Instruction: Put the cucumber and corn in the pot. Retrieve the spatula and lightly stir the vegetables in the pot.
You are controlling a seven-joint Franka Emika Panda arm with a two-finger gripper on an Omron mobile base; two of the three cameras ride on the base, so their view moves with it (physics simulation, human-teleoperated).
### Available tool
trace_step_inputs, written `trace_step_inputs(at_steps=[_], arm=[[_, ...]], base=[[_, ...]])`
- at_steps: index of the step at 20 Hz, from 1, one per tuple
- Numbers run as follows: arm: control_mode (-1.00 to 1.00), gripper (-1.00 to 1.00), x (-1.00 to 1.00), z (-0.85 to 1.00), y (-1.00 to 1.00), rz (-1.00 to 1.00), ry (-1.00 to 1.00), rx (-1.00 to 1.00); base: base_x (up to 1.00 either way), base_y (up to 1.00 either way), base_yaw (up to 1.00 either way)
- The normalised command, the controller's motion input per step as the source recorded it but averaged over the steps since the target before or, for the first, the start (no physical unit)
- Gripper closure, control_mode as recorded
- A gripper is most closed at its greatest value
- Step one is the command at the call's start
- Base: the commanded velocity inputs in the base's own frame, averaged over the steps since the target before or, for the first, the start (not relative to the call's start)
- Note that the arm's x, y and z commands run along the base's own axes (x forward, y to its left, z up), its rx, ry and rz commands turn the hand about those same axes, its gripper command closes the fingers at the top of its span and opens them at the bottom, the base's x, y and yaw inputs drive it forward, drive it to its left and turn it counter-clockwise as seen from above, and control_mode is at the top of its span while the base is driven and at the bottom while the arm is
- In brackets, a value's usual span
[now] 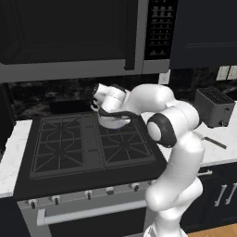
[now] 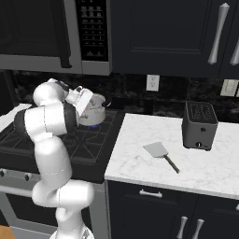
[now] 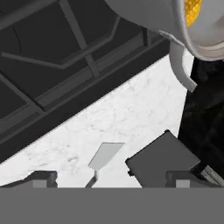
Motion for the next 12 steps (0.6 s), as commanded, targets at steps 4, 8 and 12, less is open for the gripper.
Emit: trace_step_inputs(at_steps=[4, 8, 12], arm=[[-1.0, -1.0, -1.0, -0.33, -0.74, -0.07, -0.1, 0.3], [-1.0, -1.0, -1.0, -0.3, -0.76, -0.04, -0.16, 0.28], [-1.0, -1.0, -1.0, -0.03, -0.98, -0.08, -0.17, 0.29]], base=[[0.0, 0.0, 0.0], [0.0, 0.0, 0.0], [0.0, 0.0, 0.0]])
